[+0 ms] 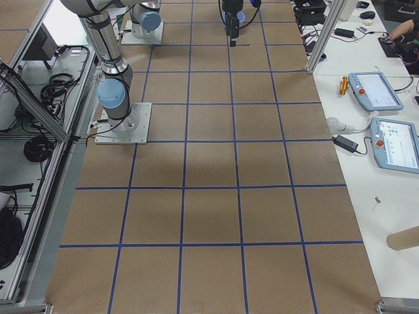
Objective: Stack green bowl on blue bowl
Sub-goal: 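Lift the green bowl with the left gripper toward the blue bowl, then lower the green bowl into the blue bowl and open the left gripper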
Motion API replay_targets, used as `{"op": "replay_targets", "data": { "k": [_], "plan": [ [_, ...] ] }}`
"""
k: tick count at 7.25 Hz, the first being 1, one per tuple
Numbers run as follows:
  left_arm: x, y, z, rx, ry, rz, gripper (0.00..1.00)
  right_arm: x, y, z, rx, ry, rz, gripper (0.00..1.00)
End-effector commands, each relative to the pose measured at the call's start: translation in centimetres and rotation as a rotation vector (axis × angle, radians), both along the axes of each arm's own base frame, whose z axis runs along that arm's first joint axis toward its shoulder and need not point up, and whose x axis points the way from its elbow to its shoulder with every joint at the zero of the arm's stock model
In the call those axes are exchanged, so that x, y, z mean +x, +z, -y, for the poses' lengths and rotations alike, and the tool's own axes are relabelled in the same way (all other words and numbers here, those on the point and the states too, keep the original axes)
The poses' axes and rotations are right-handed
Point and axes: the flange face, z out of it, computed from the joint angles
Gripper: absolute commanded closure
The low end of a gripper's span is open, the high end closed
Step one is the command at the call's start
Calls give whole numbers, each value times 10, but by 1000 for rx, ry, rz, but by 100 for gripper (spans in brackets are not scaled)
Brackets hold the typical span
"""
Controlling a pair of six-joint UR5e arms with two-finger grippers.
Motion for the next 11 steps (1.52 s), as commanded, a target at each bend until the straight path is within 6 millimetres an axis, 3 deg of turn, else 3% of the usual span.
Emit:
{"op": "replay_targets", "data": {
  "k": [1,2,4,7,11],
  "plan": [
    [-97,-3,-30,2,41,3,100,0,0,0,0,0,0,0],
    [-124,-6,-45,9,21,-1,100,0,0,0,0,0,0,0],
    [-143,-28,-69,-31,0,15,100,0,0,0,0,0,0,0],
    [-152,-63,-95,-96,-11,40,100,0,0,0,0,0,0,0],
    [-151,-74,-102,-83,-3,36,100,0,0,0,0,0,0,0]
  ]
}}
